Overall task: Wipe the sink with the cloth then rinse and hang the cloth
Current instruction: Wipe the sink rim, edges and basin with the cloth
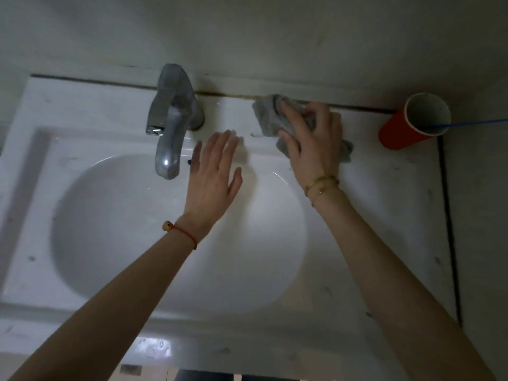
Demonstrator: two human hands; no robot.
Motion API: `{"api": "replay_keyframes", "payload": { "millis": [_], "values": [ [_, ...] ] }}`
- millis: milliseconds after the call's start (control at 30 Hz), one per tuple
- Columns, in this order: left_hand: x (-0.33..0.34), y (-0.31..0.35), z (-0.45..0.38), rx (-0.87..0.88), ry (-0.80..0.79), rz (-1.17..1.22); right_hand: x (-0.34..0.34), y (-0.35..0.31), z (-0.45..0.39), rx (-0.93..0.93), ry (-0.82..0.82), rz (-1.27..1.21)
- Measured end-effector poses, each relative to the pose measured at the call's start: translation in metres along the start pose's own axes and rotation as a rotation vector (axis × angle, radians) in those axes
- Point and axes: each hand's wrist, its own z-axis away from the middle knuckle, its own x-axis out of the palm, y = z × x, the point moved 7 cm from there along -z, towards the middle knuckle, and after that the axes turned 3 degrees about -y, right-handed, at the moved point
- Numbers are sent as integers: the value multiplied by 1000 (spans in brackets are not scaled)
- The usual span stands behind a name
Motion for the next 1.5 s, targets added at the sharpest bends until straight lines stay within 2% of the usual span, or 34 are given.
{"api": "replay_keyframes", "payload": {
  "millis": [100,167,233,300,367,400,500,567,600,667,733,767,867,967,1033,1100,1200,1267,1367,1400,1433,1500],
  "values": [
    [9,-18,-9,-58,-8,-35,41,-17,-9,-99,-119,184],
    [15,-22,-11,-71,2,-41,44,0,-3,-114,-127,255],
    [16,-23,-12,-73,29,-36,33,31,4,-43,-99,297],
    [14,-24,-13,-65,57,-22,22,53,10,109,-58,324],
    [12,-24,-12,-66,86,-10,28,41,9,191,-33,297],
    [12,-24,-12,-68,92,-2,39,23,7,173,-56,283],
    [13,-26,-12,-68,81,13,59,-23,2,-61,-111,258],
    [13,-26,-11,-61,81,17,50,-4,4,-111,-127,266],
    [13,-26,-11,-58,88,21,39,18,8,-65,-112,288],
    [12,-25,-11,-58,102,29,16,60,18,144,-28,321],
    [13,-24,-11,-65,106,37,14,67,22,295,50,344],
    [14,-24,-11,-64,102,44,23,55,19,294,59,333],
    [15,-24,-11,-58,96,45,52,-1,6,73,-19,288],
    [12,-20,-11,-82,124,48,49,4,8,-93,-84,312],
    [9,-14,-15,-64,164,74,31,41,17,-18,-70,344],
    [9,-2,-21,21,177,94,10,77,25,170,-15,348],
    [18,15,-29,112,132,99,10,78,29,394,89,350],
    [23,18,-32,109,127,107,21,54,24,340,89,333],
    [25,16,-31,119,144,133,27,46,27,44,-30,320],
    [25,15,-31,127,148,143,21,57,27,20,-48,328],
    [24,14,-32,133,149,152,12,71,27,79,-30,334],
    [25,14,-32,135,153,165,1,92,31,329,73,344]
  ]
}}
